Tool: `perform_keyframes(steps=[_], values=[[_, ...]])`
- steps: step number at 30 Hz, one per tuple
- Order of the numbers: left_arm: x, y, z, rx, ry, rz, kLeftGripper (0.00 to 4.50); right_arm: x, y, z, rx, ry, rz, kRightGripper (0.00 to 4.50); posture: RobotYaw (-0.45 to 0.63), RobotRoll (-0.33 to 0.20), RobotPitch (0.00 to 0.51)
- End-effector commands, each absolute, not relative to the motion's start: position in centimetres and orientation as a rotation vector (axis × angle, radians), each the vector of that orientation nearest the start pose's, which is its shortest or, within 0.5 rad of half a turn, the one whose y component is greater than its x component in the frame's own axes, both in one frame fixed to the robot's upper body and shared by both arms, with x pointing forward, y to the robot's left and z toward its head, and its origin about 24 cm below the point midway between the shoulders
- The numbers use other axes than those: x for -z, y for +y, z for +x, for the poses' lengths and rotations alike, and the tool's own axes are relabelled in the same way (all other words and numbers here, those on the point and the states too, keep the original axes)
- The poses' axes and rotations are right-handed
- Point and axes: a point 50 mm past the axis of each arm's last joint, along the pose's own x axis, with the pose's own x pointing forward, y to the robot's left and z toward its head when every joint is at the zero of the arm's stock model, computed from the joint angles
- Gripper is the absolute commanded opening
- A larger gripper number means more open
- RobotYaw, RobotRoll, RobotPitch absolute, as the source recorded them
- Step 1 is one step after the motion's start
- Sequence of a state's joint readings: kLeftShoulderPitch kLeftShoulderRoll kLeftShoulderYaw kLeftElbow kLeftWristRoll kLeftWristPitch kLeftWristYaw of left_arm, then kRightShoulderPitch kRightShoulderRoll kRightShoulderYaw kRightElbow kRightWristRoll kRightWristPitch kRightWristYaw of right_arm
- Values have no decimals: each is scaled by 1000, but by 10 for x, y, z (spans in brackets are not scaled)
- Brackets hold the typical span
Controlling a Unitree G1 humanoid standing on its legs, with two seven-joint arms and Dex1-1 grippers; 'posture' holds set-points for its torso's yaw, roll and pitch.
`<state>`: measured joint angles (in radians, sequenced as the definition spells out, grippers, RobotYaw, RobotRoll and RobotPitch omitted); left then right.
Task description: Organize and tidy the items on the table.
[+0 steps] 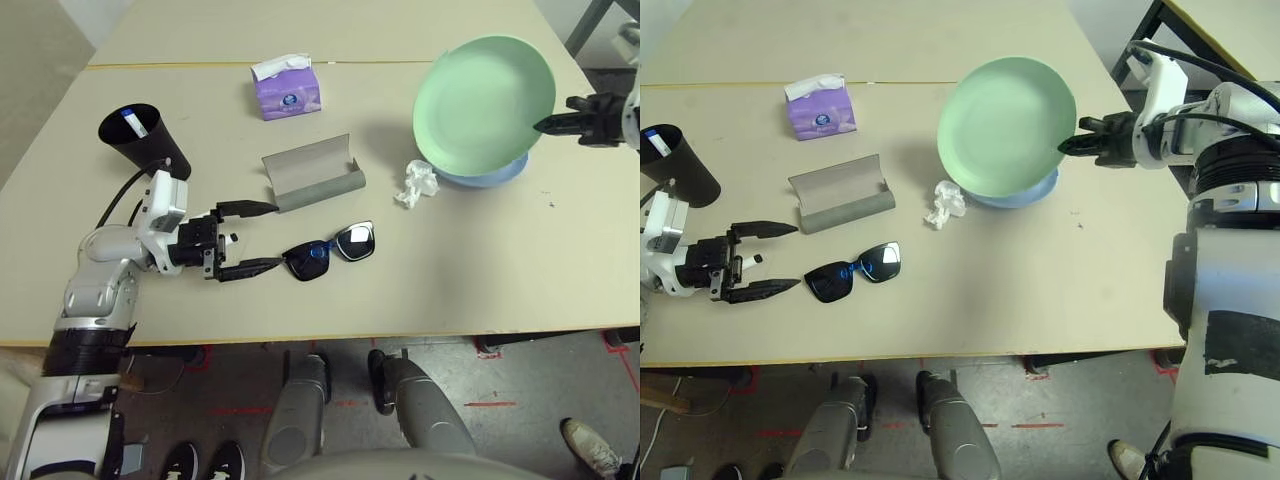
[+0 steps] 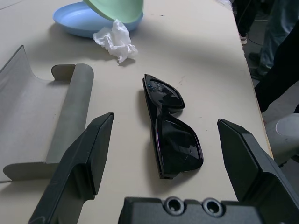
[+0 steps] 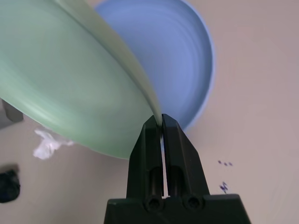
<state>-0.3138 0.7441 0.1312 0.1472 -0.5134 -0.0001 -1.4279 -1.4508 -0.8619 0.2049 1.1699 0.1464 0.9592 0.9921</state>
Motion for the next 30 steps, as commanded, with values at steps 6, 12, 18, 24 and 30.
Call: perform_keyframes(steps=[6,12,18,24,30], values=[[-151,245,259,1288,-79,331,4500,-276,-305,355,-338,639,54,22,-24,0,264],[-151,243,257,1284,-81,325,4500,-277,-303,358,-339,619,44,22,-17,0,263],[-149,242,254,1285,-76,316,4500,-275,-304,361,-321,594,40,22,-17,0,269],[-148,240,253,1287,-71,313,4500,-271,-307,361,-300,594,31,22,-15,0,269],[-147,240,252,1284,-72,316,4500,-269,-309,361,-293,599,24,22,-11,0,269]])
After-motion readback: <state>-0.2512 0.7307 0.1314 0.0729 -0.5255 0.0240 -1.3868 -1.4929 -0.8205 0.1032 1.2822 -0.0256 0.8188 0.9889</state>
